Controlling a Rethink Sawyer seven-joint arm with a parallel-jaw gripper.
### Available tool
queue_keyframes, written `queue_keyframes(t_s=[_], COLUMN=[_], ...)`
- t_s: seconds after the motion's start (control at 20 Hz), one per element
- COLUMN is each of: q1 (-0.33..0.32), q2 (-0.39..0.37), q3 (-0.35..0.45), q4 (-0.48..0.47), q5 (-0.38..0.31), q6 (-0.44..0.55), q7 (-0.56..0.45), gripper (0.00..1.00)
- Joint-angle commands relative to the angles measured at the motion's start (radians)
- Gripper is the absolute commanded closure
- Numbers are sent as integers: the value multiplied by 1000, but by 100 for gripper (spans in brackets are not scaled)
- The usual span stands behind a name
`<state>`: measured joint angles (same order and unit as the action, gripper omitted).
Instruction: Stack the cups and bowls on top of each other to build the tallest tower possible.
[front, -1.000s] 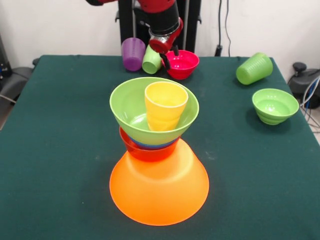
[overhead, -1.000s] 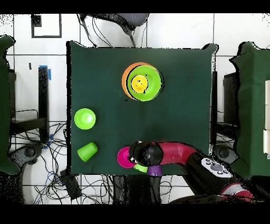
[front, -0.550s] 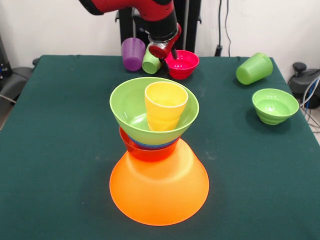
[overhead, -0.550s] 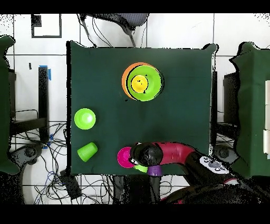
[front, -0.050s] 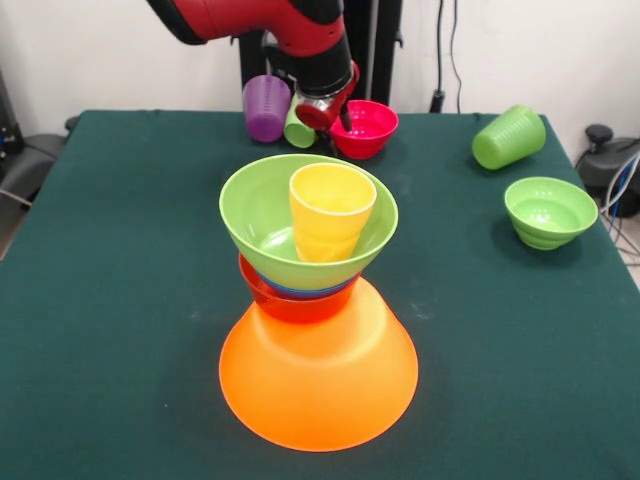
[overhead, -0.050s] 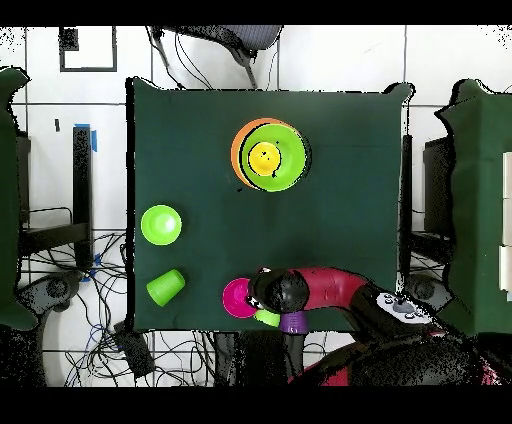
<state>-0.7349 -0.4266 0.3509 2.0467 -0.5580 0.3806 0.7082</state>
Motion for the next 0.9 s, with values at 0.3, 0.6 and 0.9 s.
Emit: queue_keyframes(t_s=[0.3, 0.6, 0.9], q1=[21, 31, 40], q2=[53, 69, 62], q3=[-33, -62, -75], q4=[-138, -146, -131], q5=[-64, -69, -64], q6=[-66, -68, -68], q7=[131, 134, 140], gripper=[0, 0, 0])
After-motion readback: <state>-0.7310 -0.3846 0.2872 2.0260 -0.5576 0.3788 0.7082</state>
